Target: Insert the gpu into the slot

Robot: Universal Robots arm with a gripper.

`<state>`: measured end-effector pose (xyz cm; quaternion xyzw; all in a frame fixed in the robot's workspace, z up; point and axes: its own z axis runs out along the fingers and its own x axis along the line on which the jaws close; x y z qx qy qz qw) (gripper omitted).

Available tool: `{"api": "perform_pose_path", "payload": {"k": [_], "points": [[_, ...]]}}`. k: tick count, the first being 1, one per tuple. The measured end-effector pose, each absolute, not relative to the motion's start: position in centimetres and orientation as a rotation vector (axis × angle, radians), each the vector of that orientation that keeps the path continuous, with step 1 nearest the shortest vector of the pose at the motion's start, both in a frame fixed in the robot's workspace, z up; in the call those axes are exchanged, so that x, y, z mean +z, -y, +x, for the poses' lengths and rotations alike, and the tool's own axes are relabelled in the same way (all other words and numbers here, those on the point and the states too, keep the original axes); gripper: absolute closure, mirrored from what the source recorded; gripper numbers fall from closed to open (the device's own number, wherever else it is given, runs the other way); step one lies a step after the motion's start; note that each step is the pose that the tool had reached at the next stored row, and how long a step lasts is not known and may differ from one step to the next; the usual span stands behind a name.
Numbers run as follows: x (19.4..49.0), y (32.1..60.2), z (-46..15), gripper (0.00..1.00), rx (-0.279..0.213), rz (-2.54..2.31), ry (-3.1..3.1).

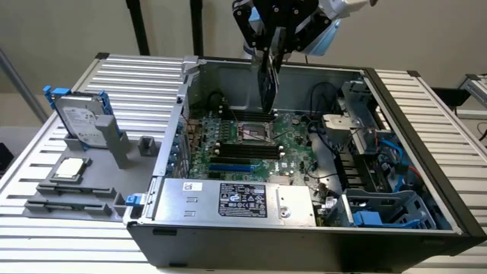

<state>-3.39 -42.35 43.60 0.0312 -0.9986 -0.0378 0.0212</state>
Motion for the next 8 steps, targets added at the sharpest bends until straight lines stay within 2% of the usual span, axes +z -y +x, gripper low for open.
{"api": "perform_pose_path", "payload": {"k": [8], "points": [[43.51,42.35,-3.39,0.74,-0.112,0.32,3.075]]}}
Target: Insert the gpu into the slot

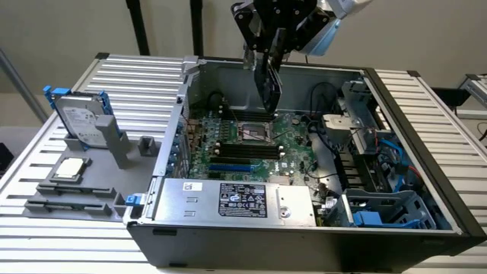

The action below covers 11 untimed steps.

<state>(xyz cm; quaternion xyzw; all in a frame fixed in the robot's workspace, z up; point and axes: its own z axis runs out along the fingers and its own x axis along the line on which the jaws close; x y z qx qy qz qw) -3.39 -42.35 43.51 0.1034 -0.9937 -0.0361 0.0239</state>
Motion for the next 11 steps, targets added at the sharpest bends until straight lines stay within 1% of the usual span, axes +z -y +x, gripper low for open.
{"api": "perform_pose_path", "payload": {"k": [11], "points": [[43.29,42.35,-3.39,0.74,-0.104,0.623,3.023]]}}
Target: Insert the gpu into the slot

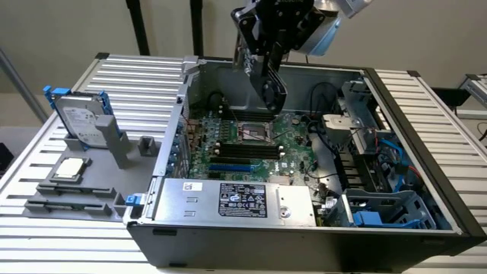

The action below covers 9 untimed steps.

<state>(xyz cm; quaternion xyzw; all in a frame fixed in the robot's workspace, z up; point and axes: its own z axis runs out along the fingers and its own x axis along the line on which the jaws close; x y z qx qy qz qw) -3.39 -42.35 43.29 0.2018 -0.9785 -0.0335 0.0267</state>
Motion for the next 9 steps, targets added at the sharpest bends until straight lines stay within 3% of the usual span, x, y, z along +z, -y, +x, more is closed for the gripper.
{"api": "perform_pose_path", "payload": {"k": [9], "points": [[42.97,42.35,-3.39,0.74,-0.093,0.872,2.967]]}}
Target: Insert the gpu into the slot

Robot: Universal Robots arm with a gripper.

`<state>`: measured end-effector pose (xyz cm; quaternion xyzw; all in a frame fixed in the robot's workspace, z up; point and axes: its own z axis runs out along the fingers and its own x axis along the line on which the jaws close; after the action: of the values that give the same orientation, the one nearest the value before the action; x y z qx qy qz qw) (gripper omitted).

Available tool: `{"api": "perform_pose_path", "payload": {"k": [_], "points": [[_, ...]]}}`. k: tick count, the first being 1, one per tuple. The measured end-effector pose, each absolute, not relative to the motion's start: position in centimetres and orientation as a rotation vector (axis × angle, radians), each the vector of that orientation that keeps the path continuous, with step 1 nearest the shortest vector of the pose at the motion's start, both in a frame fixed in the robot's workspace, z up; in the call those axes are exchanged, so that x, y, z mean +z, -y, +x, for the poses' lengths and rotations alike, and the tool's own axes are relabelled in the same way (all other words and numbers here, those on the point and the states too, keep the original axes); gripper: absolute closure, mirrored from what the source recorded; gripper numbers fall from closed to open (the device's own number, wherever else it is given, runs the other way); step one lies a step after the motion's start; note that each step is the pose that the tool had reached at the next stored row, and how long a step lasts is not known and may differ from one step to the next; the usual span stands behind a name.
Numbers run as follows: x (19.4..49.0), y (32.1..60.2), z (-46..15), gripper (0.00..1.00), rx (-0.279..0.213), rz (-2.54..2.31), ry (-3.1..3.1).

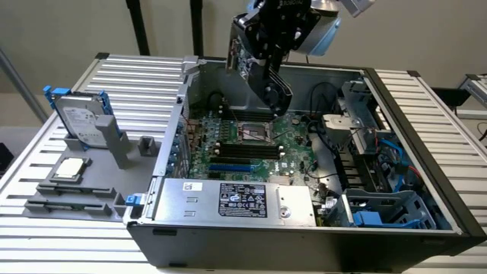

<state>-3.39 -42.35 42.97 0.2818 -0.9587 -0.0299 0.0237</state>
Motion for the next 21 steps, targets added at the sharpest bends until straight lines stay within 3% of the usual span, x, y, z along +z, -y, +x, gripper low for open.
{"api": "perform_pose_path", "payload": {"k": [21], "points": [[41.8,42.3,-3.4,0.74,-0.066,1.427,2.762]]}}
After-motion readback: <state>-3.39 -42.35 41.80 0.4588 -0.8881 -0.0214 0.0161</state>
